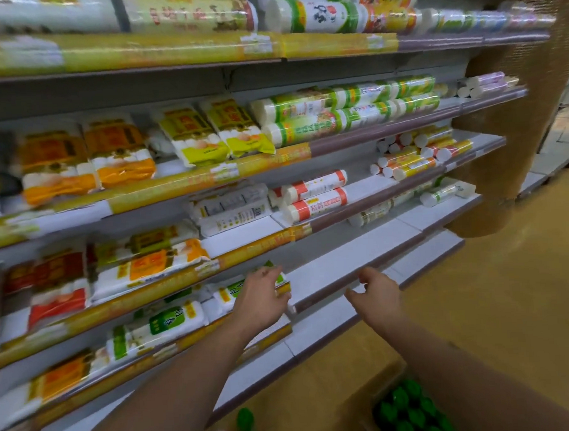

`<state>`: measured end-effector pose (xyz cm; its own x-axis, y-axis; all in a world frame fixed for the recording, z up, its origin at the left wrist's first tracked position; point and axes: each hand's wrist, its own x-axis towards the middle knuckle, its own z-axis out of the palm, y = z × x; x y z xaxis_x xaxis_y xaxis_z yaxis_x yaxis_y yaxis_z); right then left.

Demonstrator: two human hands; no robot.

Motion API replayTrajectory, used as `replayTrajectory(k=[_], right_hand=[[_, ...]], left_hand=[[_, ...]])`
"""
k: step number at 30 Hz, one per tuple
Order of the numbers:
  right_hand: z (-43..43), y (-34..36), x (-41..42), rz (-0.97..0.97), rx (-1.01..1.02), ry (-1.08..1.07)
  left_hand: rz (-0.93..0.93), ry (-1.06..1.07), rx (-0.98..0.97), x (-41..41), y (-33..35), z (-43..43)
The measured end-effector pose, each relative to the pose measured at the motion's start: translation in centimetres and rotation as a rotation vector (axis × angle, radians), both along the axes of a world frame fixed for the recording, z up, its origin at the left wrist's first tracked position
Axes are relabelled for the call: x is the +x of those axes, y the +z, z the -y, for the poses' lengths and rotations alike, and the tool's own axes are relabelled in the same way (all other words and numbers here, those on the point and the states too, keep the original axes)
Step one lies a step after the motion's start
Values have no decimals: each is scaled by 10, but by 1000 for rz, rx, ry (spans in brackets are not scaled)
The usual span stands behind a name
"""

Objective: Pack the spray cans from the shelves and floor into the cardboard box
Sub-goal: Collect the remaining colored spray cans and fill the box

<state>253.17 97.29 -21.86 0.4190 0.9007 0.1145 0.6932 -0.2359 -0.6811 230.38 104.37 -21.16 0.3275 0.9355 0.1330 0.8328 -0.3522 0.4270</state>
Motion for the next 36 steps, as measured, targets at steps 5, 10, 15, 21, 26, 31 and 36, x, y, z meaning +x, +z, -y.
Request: replayTrajectory(k=[5, 10, 15, 21, 26, 31, 36], right_hand=[[-29, -8, -52, 11, -58, 173], [-56, -15, -99, 46, -75, 379], [-71, -23, -146, 32, -112, 578], [-66, -39, -203, 38, -140, 826], [-36, -47, -265, 34, -155, 1017], [7, -49, -336, 75, -158, 1139], [52, -51, -417, 87, -149, 1220]], left_hand=[[-28, 136, -26, -61, -6, 6], [-3, 360, -68, -113, -18, 26], [15, 586, -145, -153, -24, 67], [-7, 830, -168, -188, -29, 134], [-4, 1020, -152, -224, -32, 197], [4, 1156, -166, -265, -29, 253], [38, 1264, -200, -333, -41, 308]])
